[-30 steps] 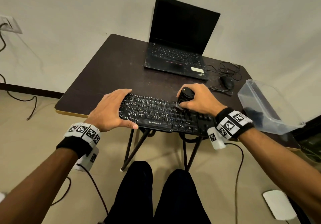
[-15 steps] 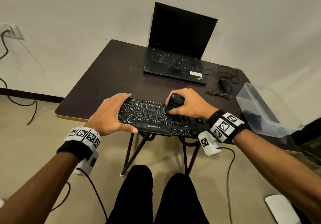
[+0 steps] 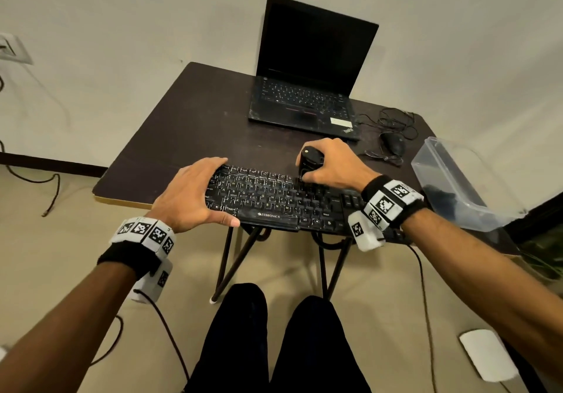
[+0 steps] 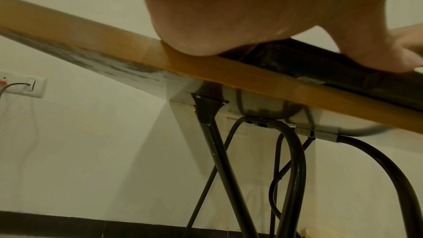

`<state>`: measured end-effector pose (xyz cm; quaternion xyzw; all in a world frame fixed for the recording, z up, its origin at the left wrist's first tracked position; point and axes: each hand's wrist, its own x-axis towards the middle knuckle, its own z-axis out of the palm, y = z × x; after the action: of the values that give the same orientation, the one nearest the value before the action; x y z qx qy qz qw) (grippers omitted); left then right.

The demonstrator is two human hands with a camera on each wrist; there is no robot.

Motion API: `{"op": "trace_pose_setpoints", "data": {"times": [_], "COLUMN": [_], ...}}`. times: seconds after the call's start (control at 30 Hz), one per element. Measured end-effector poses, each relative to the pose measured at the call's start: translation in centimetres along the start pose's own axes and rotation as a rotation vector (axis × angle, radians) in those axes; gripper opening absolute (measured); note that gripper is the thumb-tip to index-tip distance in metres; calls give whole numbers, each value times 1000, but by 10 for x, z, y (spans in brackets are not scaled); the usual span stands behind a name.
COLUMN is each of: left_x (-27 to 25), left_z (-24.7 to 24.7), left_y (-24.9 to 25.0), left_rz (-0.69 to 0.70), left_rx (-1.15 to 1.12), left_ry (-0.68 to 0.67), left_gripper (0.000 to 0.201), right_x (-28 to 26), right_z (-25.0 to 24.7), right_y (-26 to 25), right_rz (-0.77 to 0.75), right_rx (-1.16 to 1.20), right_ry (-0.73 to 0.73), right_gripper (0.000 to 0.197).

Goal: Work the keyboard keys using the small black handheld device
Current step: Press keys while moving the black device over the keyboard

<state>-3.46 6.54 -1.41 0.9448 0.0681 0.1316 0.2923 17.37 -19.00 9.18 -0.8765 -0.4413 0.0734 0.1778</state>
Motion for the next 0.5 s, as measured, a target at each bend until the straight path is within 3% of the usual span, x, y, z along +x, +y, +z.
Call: {"op": "trace_pose_setpoints", "data": {"times": [0.23, 0.37, 0.5], "left_x": [-1, -1, -1], "left_z": [0, 0, -1], "left_y": [3, 2, 4], "left_rz": [5, 14, 16], "left_rx": [12, 11, 24], "left_ry": [-2, 4, -1], "left_gripper": [141, 141, 141], "right_x": [-16, -26, -27], "right_z": [0, 3, -12], "right_y": [17, 18, 31], "right_rz": [98, 14, 144], "right_rx": [14, 14, -13], "right_ry": [117, 48, 120], "right_gripper": [26, 24, 21]}}
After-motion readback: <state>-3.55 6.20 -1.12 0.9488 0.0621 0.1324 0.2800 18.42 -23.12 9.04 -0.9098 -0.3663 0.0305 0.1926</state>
